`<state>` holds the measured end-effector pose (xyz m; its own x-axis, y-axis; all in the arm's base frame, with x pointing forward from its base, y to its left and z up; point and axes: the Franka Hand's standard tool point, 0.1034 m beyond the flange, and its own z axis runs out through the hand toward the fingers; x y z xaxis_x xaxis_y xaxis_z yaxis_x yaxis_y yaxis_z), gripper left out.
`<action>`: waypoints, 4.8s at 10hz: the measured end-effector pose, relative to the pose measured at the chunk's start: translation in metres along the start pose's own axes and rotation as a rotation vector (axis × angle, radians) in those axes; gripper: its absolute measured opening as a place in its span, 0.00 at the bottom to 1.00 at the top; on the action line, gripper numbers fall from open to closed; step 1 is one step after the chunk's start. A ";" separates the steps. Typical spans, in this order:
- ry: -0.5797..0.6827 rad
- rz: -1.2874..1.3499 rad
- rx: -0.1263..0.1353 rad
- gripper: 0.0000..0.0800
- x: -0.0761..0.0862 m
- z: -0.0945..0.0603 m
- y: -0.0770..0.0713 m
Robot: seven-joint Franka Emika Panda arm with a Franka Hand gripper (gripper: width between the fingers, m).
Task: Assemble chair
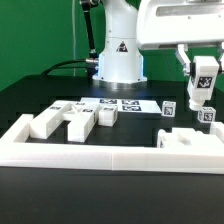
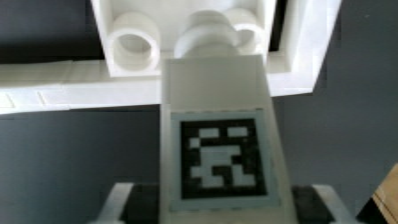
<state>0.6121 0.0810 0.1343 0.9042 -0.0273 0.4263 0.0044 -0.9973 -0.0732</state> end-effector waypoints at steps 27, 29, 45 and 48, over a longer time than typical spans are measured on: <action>0.088 -0.164 0.013 0.36 0.005 0.055 -0.029; 0.082 -0.164 0.013 0.36 0.003 0.058 -0.028; 0.177 -0.178 0.010 0.80 -0.005 0.065 -0.028; 0.171 -0.186 0.007 0.81 0.006 0.051 -0.025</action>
Offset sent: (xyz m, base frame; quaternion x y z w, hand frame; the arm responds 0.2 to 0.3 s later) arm 0.0319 0.0107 0.0015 -0.0060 0.0268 -0.0281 0.9992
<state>0.6394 0.1097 0.0925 0.8018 0.1452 0.5796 0.1679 -0.9857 0.0146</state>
